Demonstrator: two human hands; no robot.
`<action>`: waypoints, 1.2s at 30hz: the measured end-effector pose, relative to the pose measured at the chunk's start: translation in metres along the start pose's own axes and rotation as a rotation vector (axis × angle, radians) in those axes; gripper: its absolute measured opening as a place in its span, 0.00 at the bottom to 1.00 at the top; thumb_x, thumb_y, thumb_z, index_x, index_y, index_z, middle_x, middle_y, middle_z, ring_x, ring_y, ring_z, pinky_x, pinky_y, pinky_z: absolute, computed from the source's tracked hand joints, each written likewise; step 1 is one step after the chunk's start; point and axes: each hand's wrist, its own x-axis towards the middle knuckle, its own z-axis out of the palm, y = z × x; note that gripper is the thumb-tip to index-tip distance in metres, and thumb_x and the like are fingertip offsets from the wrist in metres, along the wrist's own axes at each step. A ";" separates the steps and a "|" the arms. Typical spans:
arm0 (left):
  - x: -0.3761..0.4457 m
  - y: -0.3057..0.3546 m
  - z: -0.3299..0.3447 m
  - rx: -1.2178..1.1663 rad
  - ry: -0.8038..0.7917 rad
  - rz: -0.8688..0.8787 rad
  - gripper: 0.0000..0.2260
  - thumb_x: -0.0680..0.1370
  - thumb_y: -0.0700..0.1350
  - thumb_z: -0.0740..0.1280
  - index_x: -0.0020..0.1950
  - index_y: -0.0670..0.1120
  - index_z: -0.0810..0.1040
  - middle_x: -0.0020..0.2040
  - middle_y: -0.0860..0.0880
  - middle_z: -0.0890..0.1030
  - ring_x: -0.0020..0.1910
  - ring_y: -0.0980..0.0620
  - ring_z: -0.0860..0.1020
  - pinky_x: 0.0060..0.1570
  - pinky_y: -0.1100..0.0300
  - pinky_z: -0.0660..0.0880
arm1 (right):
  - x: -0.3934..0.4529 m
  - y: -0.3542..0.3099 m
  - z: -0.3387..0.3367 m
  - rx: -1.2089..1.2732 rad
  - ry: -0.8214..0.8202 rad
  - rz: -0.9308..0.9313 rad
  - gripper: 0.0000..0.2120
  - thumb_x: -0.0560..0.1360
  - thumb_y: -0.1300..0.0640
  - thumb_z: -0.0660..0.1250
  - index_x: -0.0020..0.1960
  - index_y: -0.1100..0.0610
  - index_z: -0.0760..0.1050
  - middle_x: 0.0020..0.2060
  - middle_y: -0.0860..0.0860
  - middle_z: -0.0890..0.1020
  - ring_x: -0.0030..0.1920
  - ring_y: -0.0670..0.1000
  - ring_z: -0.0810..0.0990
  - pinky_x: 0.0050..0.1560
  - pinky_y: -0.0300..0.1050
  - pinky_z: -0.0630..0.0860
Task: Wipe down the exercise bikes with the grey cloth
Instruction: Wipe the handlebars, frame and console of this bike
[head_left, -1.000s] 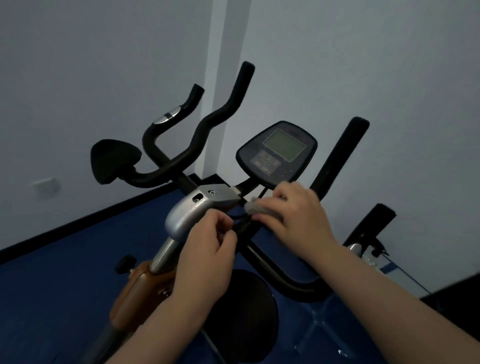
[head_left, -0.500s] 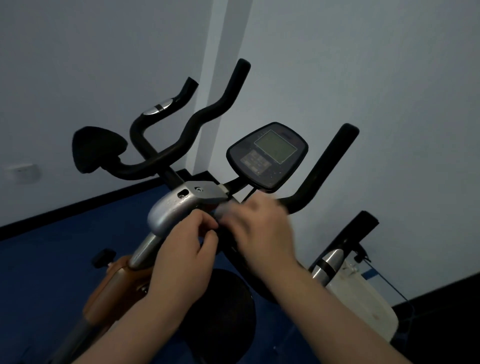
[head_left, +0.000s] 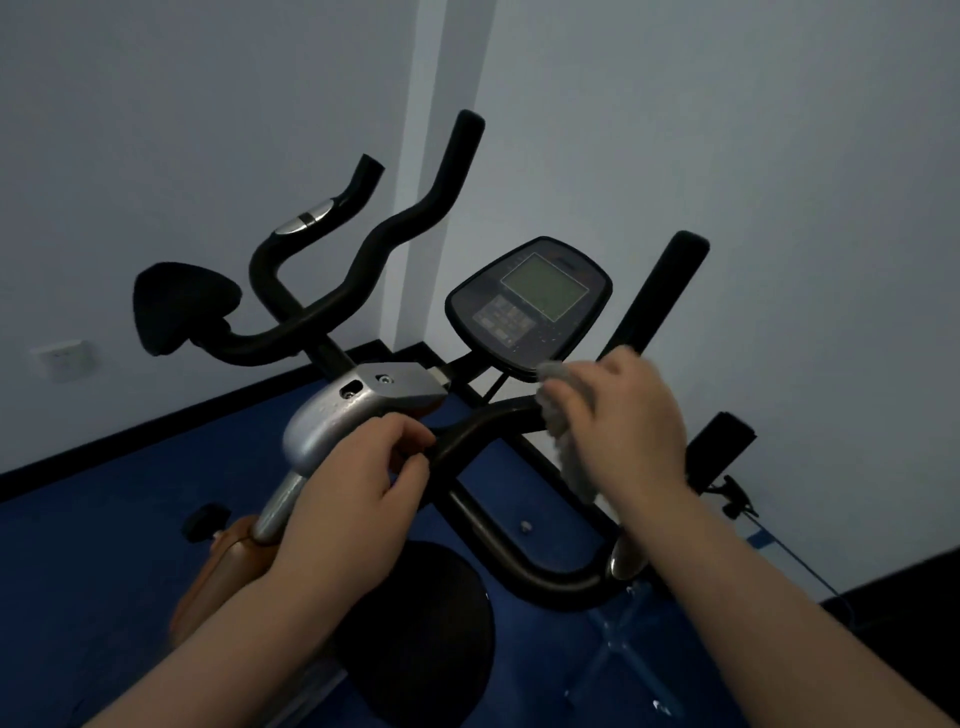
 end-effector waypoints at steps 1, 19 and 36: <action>0.002 0.001 0.000 0.001 0.004 -0.011 0.07 0.77 0.47 0.63 0.49 0.59 0.76 0.42 0.58 0.80 0.43 0.62 0.77 0.40 0.62 0.76 | 0.008 0.005 -0.003 -0.022 0.030 0.066 0.11 0.75 0.47 0.66 0.51 0.52 0.81 0.40 0.48 0.70 0.43 0.50 0.69 0.39 0.45 0.67; 0.008 0.002 0.004 -0.007 -0.006 -0.001 0.08 0.76 0.46 0.62 0.46 0.60 0.75 0.41 0.57 0.79 0.41 0.63 0.77 0.39 0.60 0.73 | -0.039 -0.053 0.022 0.345 -0.137 0.079 0.12 0.78 0.48 0.62 0.59 0.47 0.78 0.46 0.45 0.70 0.42 0.46 0.74 0.41 0.44 0.76; 0.081 0.063 0.074 -0.303 -0.021 -0.084 0.10 0.78 0.40 0.61 0.42 0.53 0.77 0.42 0.51 0.81 0.47 0.52 0.79 0.48 0.54 0.74 | 0.021 0.027 -0.015 -0.005 0.007 0.150 0.10 0.78 0.49 0.62 0.58 0.47 0.78 0.47 0.47 0.69 0.47 0.48 0.69 0.43 0.45 0.72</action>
